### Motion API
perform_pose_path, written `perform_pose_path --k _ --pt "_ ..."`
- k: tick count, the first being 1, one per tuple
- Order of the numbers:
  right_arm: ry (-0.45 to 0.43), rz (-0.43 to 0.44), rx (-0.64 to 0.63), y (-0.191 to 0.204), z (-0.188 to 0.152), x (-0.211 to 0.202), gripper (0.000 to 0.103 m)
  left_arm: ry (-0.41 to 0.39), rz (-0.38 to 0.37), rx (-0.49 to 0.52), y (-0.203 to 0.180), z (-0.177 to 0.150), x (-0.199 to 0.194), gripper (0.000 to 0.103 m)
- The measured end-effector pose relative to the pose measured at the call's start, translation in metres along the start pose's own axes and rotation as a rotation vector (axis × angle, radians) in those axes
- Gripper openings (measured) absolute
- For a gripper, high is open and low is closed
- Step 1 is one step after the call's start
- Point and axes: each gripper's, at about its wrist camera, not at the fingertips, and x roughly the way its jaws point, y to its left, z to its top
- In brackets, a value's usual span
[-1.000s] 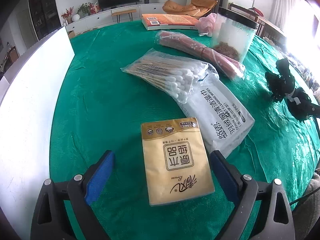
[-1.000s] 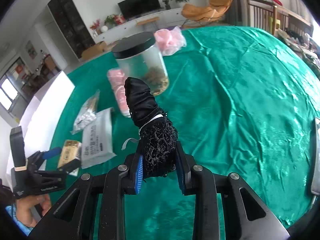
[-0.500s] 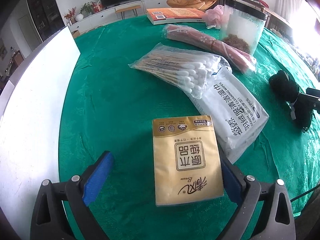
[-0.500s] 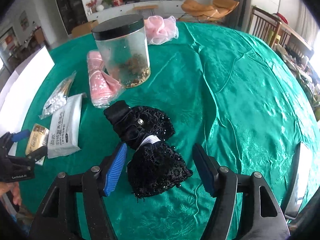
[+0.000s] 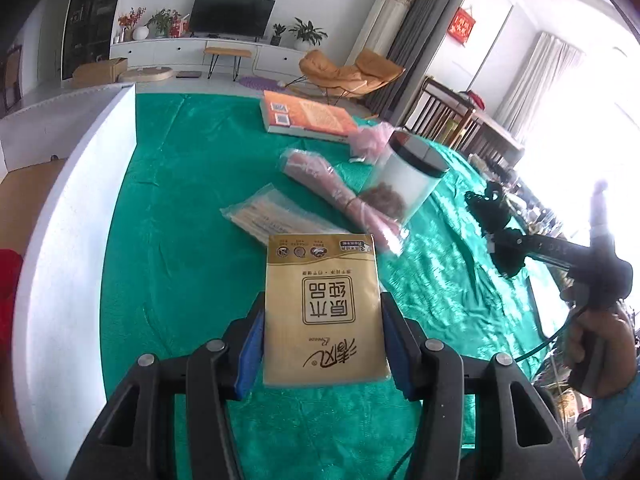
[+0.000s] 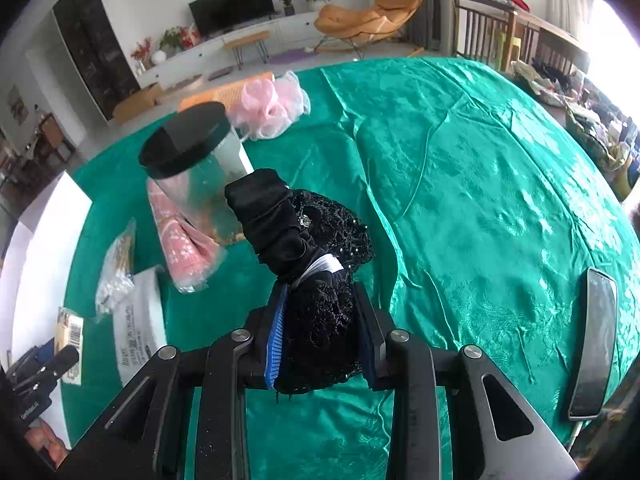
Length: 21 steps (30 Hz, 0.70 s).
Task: Organize soft objects
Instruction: 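Carry the black cloth and tissue pack into the white box and release both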
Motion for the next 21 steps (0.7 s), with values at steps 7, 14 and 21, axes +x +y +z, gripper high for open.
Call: perform_pose_path --k 7,14,21 --pt "-0.026 0.327 -0.074 0.118 0.007 -0.060 0.033 -0.180 0.098 -0.011 0.044 0.024 -0.128 0.052" --pt "0.039 0.675 -0.271 0.301 -0.016 -0.099 0.033 -0.218 0.470 -0.141 0.152 -0.005 -0.215 0.060" --pt "0.135 0.749 -0.469 0.401 -0.067 -0.085 0.066 -0.181 0.659 -0.314 0.217 -0.041 -0.213 0.100"
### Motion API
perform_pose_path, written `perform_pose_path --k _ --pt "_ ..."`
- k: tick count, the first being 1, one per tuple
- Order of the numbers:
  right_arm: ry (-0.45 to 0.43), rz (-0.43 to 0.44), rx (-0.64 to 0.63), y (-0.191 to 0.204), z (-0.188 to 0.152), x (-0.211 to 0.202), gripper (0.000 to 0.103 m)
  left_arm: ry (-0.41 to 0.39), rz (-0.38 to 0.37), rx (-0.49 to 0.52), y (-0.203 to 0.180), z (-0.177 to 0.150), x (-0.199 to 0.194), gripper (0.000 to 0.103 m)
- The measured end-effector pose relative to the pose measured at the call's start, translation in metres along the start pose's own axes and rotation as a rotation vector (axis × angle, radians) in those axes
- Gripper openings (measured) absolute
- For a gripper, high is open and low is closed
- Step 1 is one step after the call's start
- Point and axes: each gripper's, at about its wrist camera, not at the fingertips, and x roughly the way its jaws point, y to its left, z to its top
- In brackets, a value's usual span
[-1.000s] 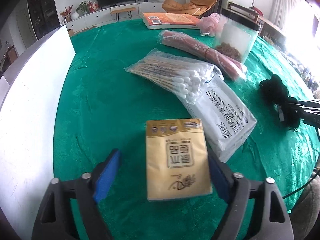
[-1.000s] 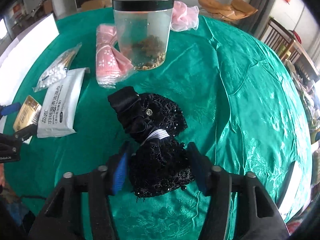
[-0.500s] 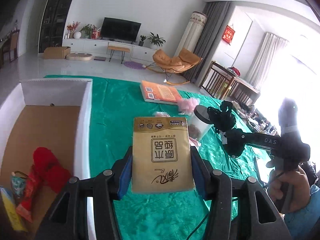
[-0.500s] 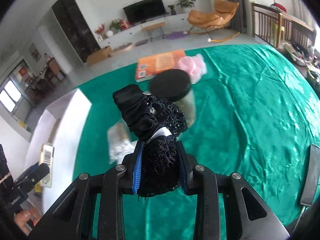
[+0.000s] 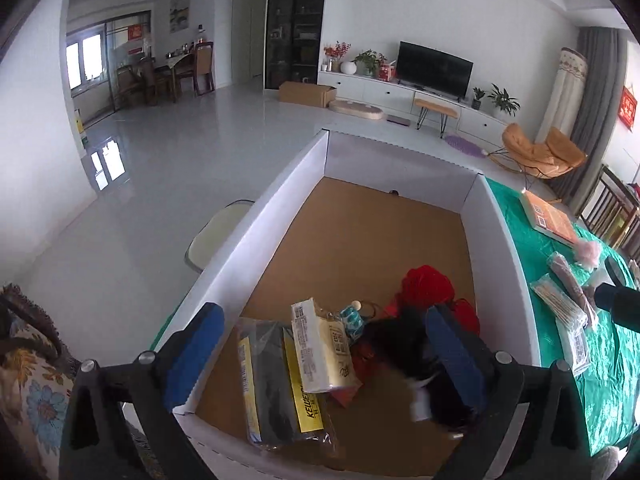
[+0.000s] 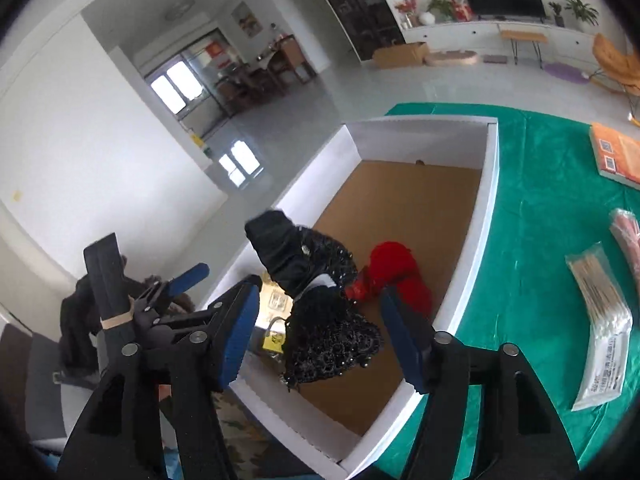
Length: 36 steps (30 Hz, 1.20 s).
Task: Organize soft objects
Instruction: 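Carry the black cloth and tissue pack into the white box and release both, then grasp the white wet-wipe pack with the right tool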
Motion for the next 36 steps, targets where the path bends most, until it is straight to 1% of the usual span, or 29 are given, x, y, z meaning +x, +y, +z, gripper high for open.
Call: perform_pose_path --k 2,5,7,10,12,14,15,17,18,20,22,23,25,27,32,35,36 --pt "-0.026 -0.056 -0.018 -0.009 -0.010 -0.005 0.066 -0.028 -0.042 -0.023 -0.006 -0.003 -0.001 0.100" --pt "-0.071 -0.203 -0.019 -0.038 -0.029 -0.022 0.072 -0.063 -0.139 -0.006 -0.035 -0.006 -0.005 0.100" --pt "-0.093 -0.311 0.002 -0.068 -0.043 -0.034 0.072 -0.066 -0.238 0.026 -0.063 -0.006 -0.009 0.100" --pt "-0.116 -0.480 0.072 -0.122 -0.075 -0.055 0.072 -0.059 -0.400 0.108 -0.122 -0.014 -0.027 0.100" --pt "-0.132 -0.583 0.136 -0.157 -0.102 -0.070 0.072 -0.037 -0.497 0.188 -0.162 -0.025 -0.038 0.100" --pt "-0.143 -0.670 0.210 -0.189 -0.128 -0.085 0.072 0.009 -0.574 0.277 -0.203 -0.044 -0.042 0.100" --pt "-0.147 -0.705 0.244 -0.203 -0.138 -0.094 0.072 0.036 -0.607 0.317 -0.224 -0.053 -0.040 0.100" --pt "-0.154 -0.754 0.308 -0.227 -0.158 -0.107 0.072 0.091 -0.648 0.378 -0.259 -0.075 -0.037 0.100" --pt "-0.159 -0.772 0.334 -0.235 -0.166 -0.114 0.072 0.113 -0.656 0.404 -0.273 -0.086 -0.031 0.100" --pt "-0.176 -0.807 0.371 -0.243 -0.184 -0.126 0.072 0.161 -0.637 0.434 -0.294 -0.106 -0.018 0.100" --pt "-0.194 -0.842 0.387 -0.249 -0.194 -0.132 0.072 0.206 -0.615 0.433 -0.305 -0.120 0.002 0.100" --pt "-0.204 -0.848 0.410 -0.253 -0.197 -0.135 0.072 0.216 -0.596 0.430 -0.308 -0.124 0.012 0.100" --pt "-0.228 -0.827 0.440 -0.256 -0.200 -0.141 0.072 0.224 -0.542 0.435 -0.311 -0.133 0.032 0.100" --pt "-0.247 -0.837 0.437 -0.254 -0.200 -0.142 0.072 0.231 -0.497 0.445 -0.313 -0.135 0.051 0.100" --pt "-0.244 -0.820 0.450 -0.259 -0.203 -0.138 0.072 0.252 -0.438 0.443 -0.310 -0.139 0.086 0.100" --pt "-0.247 -0.807 0.464 -0.262 -0.205 -0.138 0.072 0.234 -0.409 0.467 -0.310 -0.140 0.093 0.100" --pt "-0.247 -0.802 0.466 -0.263 -0.206 -0.137 0.072 0.235 -0.410 0.475 -0.310 -0.140 0.094 0.100"
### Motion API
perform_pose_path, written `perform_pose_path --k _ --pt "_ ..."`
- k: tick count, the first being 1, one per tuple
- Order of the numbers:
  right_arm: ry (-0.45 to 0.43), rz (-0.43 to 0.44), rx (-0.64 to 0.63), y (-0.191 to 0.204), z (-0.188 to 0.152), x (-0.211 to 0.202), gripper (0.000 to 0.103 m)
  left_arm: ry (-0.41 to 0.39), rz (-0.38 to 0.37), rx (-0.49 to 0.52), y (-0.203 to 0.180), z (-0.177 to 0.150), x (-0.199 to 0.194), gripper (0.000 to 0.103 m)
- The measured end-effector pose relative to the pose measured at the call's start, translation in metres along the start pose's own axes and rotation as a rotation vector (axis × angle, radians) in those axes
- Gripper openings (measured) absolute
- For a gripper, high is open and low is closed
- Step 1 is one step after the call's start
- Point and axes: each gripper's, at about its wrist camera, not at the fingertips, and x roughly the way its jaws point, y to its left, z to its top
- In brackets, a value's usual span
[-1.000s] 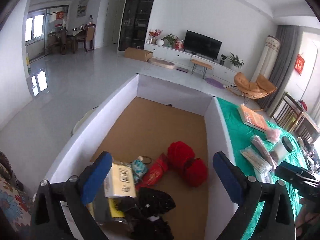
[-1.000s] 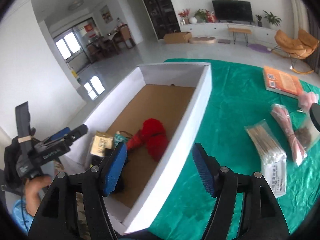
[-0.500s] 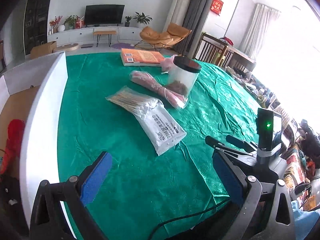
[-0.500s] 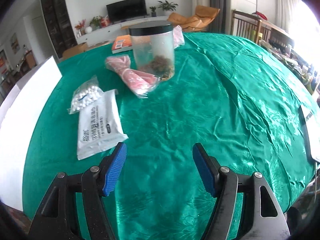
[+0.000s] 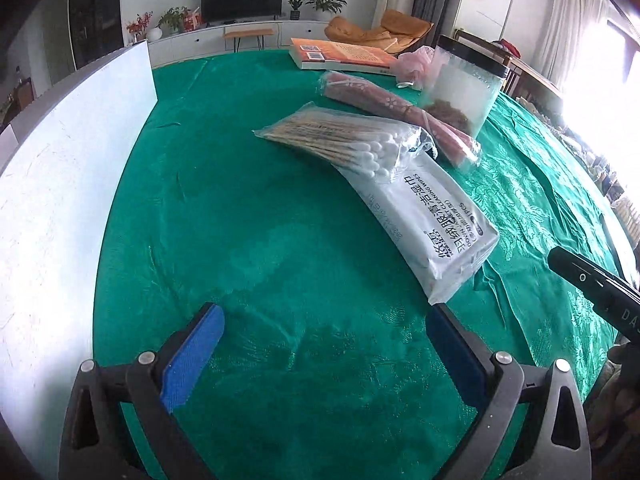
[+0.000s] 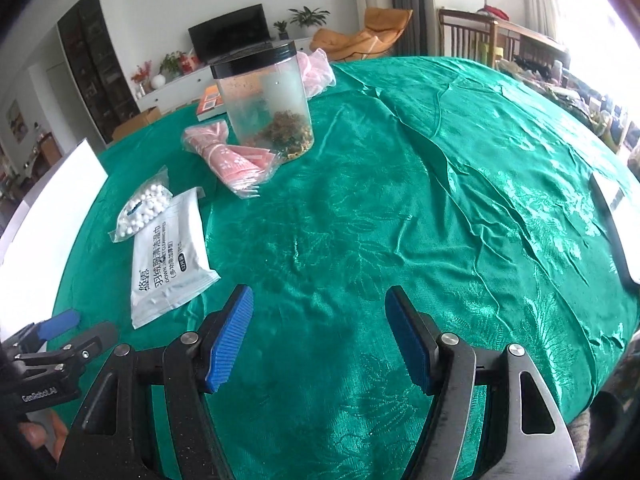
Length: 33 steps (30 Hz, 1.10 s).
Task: Organize soft objects
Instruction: 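Grasp the white wet-wipe pack with the right tool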
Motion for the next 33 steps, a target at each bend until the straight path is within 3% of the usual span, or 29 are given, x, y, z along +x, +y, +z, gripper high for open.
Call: perform_pose_path --k 4,8,13,17,22,24,27,31,33 --pt "0.003 0.056 0.003 0.002 -0.001 0.001 0.072 0.011 -0.010 0.034 0.001 0.000 0.002 0.100" --pt "0.019 0.199 -0.012 0.011 0.001 0.005 0.072 0.008 -0.006 0.057 0.002 -0.007 -0.003 0.100" --pt "0.099 0.308 -0.156 0.051 0.019 0.026 0.072 -0.004 0.018 0.065 0.007 -0.015 -0.006 0.102" --pt "0.206 0.309 -0.331 0.097 0.032 0.055 0.073 -0.015 -0.004 0.053 0.010 -0.015 -0.008 0.103" --pt "0.286 0.233 -0.473 0.129 0.035 0.077 0.080 -0.030 -0.025 0.036 0.014 -0.014 -0.010 0.103" --pt "0.287 0.212 -0.517 0.135 0.030 0.074 0.080 -0.032 -0.023 0.036 0.013 -0.014 -0.010 0.103" --pt "0.304 0.246 -0.515 0.137 0.027 0.072 0.081 -0.029 -0.014 0.041 0.012 -0.014 -0.009 0.103" --pt "0.300 0.203 -0.594 0.146 0.022 0.075 0.086 -0.026 -0.005 0.048 0.010 -0.013 -0.008 0.103" --pt "0.305 0.204 -0.572 0.144 0.023 0.076 0.082 -0.025 0.000 0.052 0.009 -0.014 -0.007 0.103"
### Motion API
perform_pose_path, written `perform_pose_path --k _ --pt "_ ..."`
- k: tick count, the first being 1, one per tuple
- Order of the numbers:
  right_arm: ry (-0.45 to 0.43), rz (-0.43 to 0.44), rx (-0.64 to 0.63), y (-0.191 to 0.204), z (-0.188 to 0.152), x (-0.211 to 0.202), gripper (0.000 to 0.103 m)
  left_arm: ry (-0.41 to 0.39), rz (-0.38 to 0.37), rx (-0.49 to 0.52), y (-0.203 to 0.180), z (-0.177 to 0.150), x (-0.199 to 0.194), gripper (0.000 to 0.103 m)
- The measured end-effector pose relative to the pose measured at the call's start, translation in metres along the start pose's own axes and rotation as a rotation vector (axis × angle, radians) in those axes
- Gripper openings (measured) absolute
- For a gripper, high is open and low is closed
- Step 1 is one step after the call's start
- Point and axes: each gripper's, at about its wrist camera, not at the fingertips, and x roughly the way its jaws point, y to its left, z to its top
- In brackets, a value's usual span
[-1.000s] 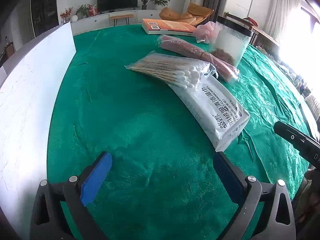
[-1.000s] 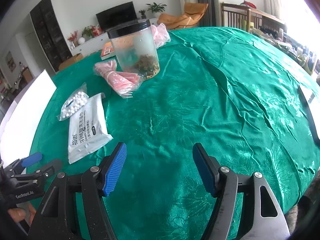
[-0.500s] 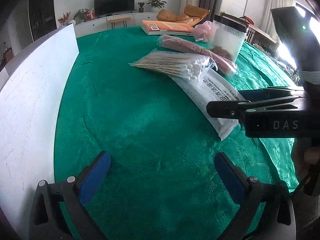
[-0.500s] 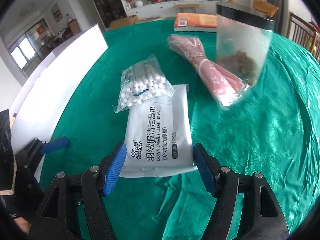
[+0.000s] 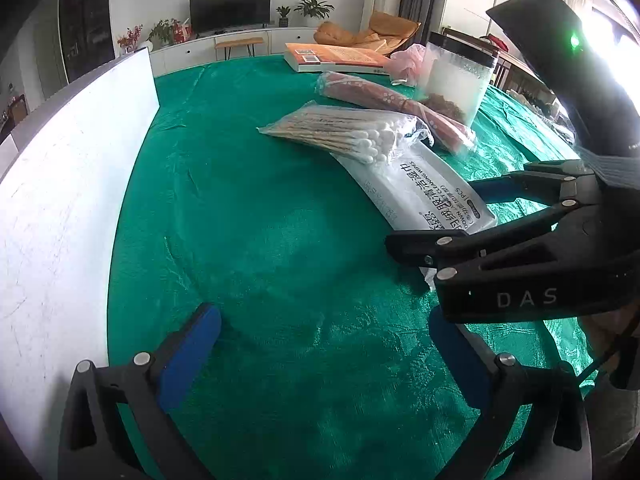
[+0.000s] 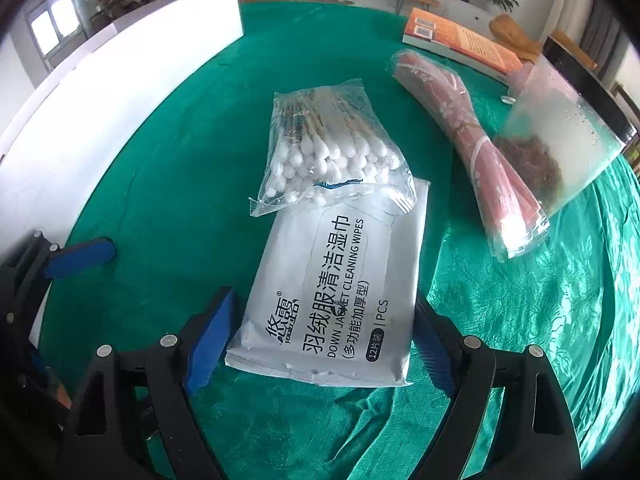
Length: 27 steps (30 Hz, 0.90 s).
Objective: Organize soft objects
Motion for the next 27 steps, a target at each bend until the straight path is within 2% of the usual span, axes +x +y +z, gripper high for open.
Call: perform_pose_path --k 1,3,7,12,14,17,21,22,24,27 --pt "-0.005 -0.016 0.008 -0.001 -0.001 -0.001 0.082 0.001 0.003 0.003 0.000 0.000 0.000 0.103" --pt "-0.018 -0.029 0.037 -0.003 -0.007 -0.006 0.074 0.004 0.006 0.008 -0.001 0.000 0.001 0.103" --pt "-0.028 -0.051 0.095 -0.015 -0.036 -0.022 0.072 0.003 0.008 0.008 -0.001 0.000 0.000 0.103" --pt "-0.040 -0.124 0.244 -0.060 -0.091 -0.052 0.073 0.007 0.025 0.019 -0.004 -0.001 0.001 0.103" --pt "-0.049 -0.164 0.318 -0.088 -0.103 -0.058 0.073 0.011 0.035 0.025 -0.005 -0.001 0.002 0.103" --pt "-0.072 -0.212 0.447 -0.138 -0.094 -0.056 0.073 0.018 0.050 0.038 -0.008 0.000 0.004 0.103" --pt "-0.202 -0.277 0.578 -0.205 -0.067 -0.046 0.075 0.020 0.050 0.041 -0.008 0.000 0.004 0.103" --pt "-0.201 -0.294 0.605 -0.214 -0.062 -0.045 0.076 0.020 0.050 0.042 -0.009 0.000 0.005 0.103" --pt "-0.206 -0.286 0.652 -0.220 -0.064 -0.050 0.076 0.020 0.052 0.042 -0.009 0.000 0.005 0.103" --pt "-0.293 -0.300 0.657 -0.206 -0.081 -0.068 0.079 0.019 0.055 0.041 -0.009 0.000 0.006 0.103"
